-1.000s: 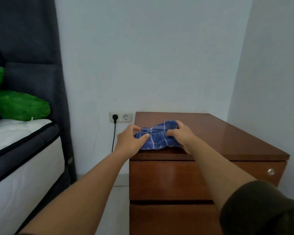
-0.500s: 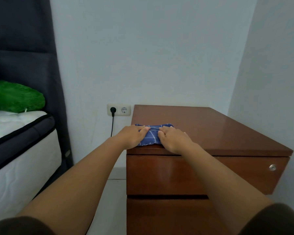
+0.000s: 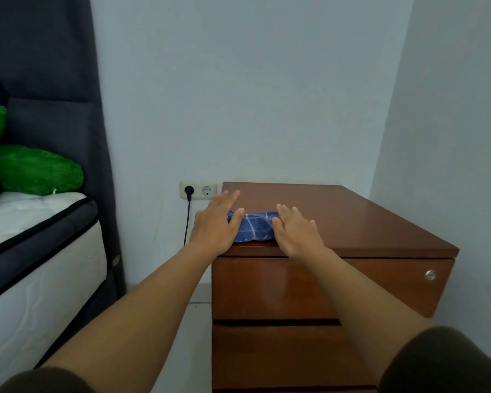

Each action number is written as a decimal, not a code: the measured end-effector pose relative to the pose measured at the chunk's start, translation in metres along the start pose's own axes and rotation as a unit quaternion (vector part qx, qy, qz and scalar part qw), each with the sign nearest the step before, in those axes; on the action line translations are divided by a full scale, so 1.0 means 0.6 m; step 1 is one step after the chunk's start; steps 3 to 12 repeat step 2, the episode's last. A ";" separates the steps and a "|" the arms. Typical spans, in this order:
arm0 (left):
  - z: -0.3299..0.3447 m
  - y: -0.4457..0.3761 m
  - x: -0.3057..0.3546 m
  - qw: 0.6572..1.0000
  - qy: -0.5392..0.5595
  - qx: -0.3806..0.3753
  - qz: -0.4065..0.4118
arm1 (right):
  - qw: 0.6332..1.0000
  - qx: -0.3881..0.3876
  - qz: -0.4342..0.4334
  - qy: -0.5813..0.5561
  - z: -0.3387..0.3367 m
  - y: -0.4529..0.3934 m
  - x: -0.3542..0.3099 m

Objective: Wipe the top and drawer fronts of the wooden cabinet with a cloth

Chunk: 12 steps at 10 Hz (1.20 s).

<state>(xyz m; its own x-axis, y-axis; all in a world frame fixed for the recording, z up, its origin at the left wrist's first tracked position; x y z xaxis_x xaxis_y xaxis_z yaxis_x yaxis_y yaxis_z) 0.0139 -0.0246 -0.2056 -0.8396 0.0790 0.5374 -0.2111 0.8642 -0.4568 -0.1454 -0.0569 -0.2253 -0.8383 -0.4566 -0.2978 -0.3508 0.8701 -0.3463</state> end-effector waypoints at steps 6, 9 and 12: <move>-0.039 0.128 0.019 0.988 0.143 0.057 0.025 | 0.985 0.138 -0.041 -0.094 -0.041 0.147 -0.019; -0.039 0.128 0.019 0.988 0.143 0.057 0.025 | 0.985 0.138 -0.041 -0.094 -0.041 0.147 -0.019; -0.039 0.128 0.019 0.988 0.143 0.057 0.025 | 0.985 0.138 -0.041 -0.094 -0.041 0.147 -0.019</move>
Point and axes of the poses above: each hand's wrist, its own y-axis away from the middle knuckle, its own z-axis out of the palm, x = y × z, the point moved 10 cm from there along -y, towards the middle knuckle, and after that the axes turned 9 degrees about -z, right-handed, at the moved point
